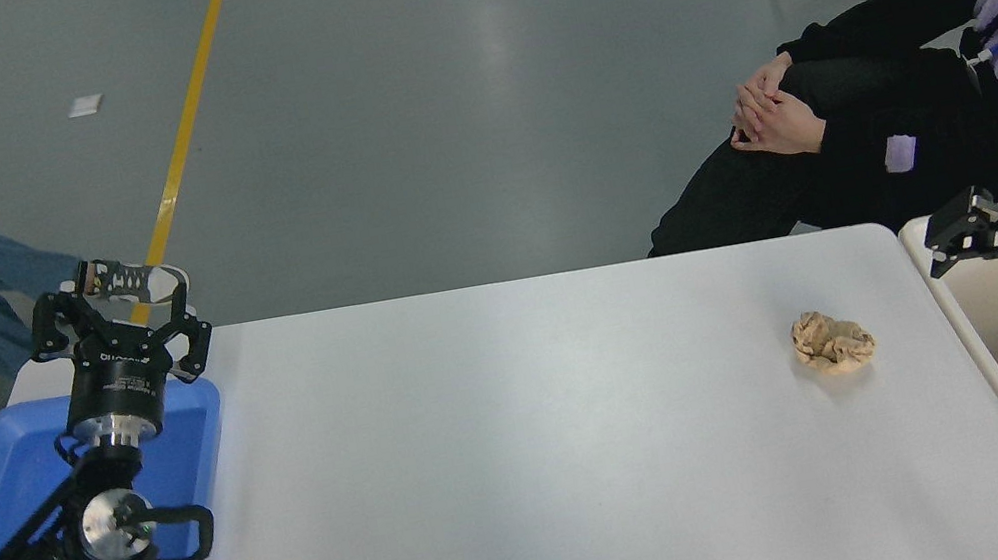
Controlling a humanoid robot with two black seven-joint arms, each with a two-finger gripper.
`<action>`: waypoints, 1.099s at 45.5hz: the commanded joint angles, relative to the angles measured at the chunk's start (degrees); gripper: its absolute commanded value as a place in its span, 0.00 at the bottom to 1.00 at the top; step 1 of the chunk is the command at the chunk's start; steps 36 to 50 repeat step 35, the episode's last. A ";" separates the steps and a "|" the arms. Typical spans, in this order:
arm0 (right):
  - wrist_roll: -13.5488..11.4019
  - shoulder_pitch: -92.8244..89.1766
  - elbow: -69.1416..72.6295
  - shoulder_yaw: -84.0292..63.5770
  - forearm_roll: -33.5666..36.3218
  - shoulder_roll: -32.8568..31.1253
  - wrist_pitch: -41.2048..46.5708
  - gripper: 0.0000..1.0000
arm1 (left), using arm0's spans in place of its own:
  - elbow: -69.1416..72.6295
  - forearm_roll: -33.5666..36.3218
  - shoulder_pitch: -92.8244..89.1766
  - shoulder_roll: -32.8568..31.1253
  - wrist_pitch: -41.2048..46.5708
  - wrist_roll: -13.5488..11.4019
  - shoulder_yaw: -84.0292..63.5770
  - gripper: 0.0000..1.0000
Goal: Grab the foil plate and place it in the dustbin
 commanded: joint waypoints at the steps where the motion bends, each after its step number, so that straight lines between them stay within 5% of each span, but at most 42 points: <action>1: 0.01 10.24 1.62 2.55 0.05 8.66 5.54 1.00 | 0.00 0.00 0.00 -0.01 0.00 0.00 0.00 0.99; 12: -0.08 18.68 2.06 1.50 -0.04 13.49 5.54 1.00 | 0.00 0.00 0.00 -0.01 0.00 0.00 0.00 0.99; 50: 0.18 20.01 1.97 2.29 0.84 14.73 5.54 1.00 | 0.00 0.00 0.00 -0.01 0.00 0.00 0.00 0.99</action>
